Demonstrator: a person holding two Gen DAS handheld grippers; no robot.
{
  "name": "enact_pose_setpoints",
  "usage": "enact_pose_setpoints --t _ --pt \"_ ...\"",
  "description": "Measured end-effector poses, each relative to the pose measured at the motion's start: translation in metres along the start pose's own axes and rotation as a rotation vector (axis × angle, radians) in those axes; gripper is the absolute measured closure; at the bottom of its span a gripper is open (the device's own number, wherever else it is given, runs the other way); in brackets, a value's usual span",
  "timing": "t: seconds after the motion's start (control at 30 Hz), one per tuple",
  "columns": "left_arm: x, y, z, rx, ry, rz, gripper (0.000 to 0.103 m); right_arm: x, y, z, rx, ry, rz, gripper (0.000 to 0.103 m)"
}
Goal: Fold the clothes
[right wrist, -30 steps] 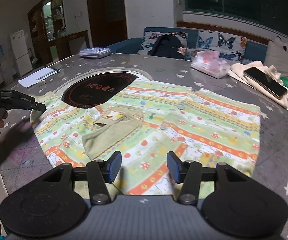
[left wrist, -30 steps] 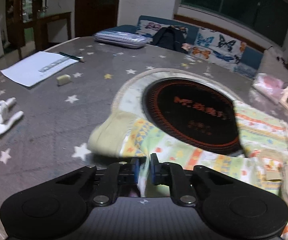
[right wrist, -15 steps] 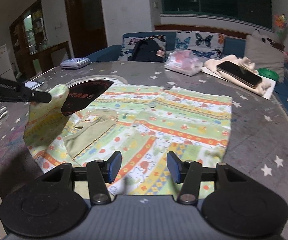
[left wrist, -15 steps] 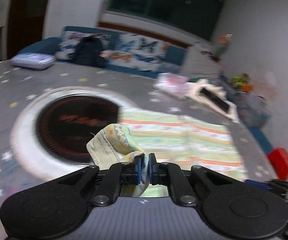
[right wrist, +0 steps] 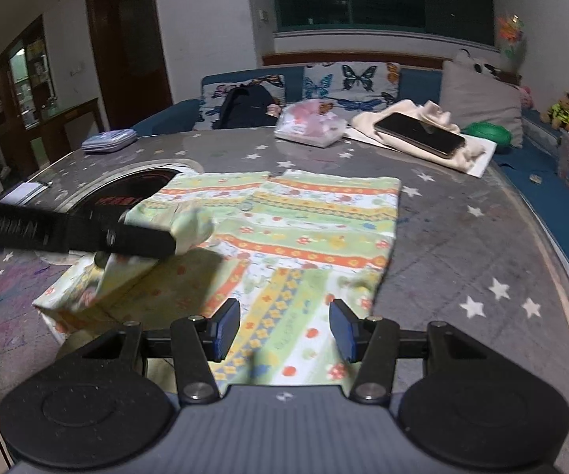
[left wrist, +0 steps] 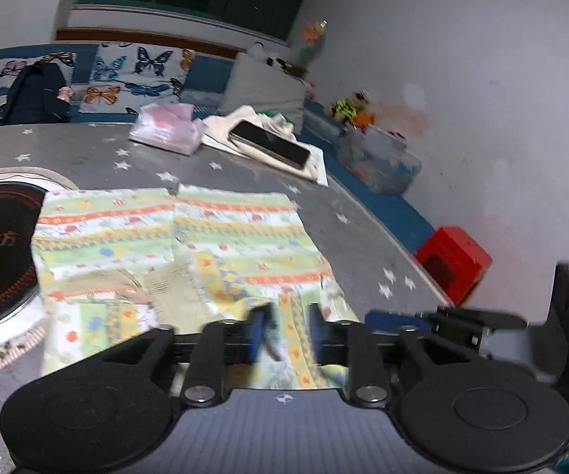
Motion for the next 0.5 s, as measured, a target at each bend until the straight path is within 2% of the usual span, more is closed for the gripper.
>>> enact_pose_setpoints --t 0.07,0.17,0.4,0.5 --pt "-0.005 -0.002 -0.003 -0.007 -0.005 0.015 0.055 0.000 0.002 -0.001 -0.006 0.000 0.003 0.052" --pt "-0.004 -0.008 -0.011 -0.030 0.012 0.021 0.048 0.003 0.001 0.001 0.009 0.001 0.014 0.052" --pt "-0.002 -0.025 -0.028 -0.028 0.037 0.016 0.045 0.017 -0.015 0.012 0.090 0.007 0.016 0.052" --pt "-0.006 -0.032 -0.037 -0.044 0.055 0.001 0.039 0.023 -0.023 0.016 0.102 0.015 -0.002 0.052"
Point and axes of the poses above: each gripper's, at about its wrist camera, not at the fingertips, and z roughly the way its jaws point, y to its right, x to its top, the point moved 3 cm from there along z, roughly the way its jaws point, and after that the axes turned 3 degrees about -z, right-handed, at the moved point
